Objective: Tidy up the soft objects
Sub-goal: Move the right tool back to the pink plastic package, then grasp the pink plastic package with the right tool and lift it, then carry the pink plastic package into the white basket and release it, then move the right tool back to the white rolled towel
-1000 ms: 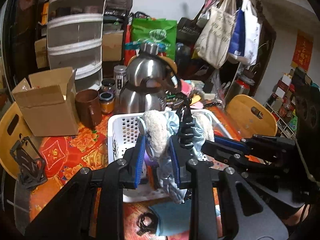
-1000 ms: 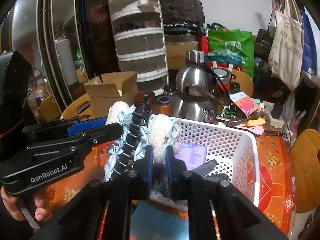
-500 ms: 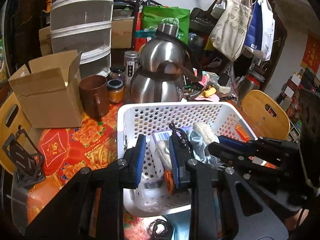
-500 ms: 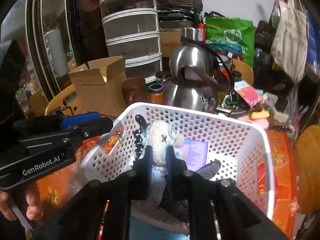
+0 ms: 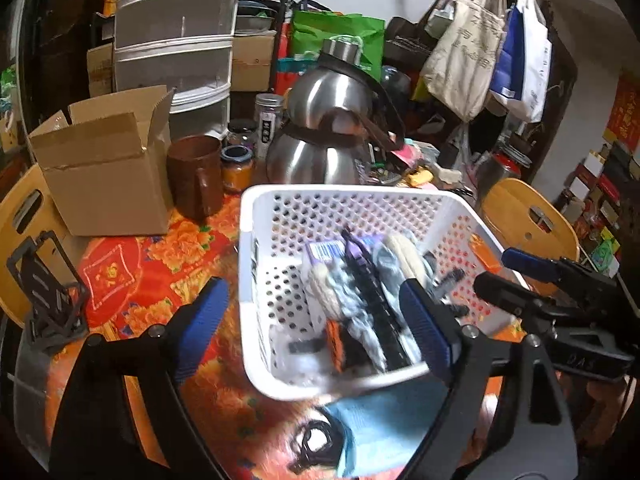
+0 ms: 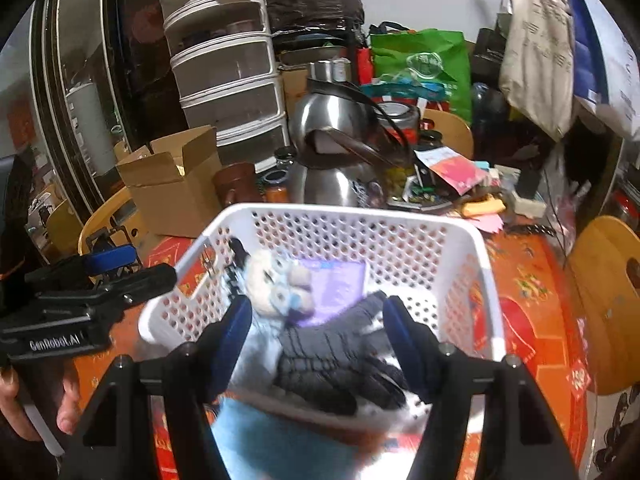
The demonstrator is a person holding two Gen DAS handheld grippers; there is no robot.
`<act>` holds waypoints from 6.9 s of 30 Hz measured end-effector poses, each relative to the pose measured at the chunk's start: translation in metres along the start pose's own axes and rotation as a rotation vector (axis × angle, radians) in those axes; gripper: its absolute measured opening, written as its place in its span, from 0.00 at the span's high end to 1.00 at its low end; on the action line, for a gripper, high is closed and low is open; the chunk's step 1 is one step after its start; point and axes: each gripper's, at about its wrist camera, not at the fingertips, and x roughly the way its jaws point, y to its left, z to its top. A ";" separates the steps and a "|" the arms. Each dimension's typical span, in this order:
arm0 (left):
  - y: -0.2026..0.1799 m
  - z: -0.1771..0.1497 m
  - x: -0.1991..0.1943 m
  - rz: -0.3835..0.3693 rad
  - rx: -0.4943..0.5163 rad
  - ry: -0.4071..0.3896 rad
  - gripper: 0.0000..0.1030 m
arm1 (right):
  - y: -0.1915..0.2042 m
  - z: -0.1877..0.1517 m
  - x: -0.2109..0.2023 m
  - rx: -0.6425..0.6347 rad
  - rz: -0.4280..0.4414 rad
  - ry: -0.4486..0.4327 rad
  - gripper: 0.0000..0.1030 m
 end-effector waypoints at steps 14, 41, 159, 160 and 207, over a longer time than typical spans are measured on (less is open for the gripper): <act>-0.006 -0.105 -0.055 -0.077 -0.026 0.008 0.15 | -0.039 -0.112 -0.075 0.085 0.019 -0.063 0.32; -0.055 -0.253 -0.030 -0.153 0.020 0.217 0.16 | 0.013 -0.242 -0.059 0.064 0.064 0.163 0.41; -0.076 -0.021 -0.008 -0.095 0.123 -0.025 0.24 | -0.030 -0.030 -0.025 -0.074 -0.026 -0.021 0.57; -0.075 -0.024 -0.009 -0.095 0.124 -0.023 0.24 | -0.029 -0.031 -0.026 -0.068 -0.022 -0.023 0.57; 0.001 -0.196 0.022 0.078 0.042 0.169 0.76 | -0.039 -0.222 -0.046 0.087 -0.031 0.144 0.62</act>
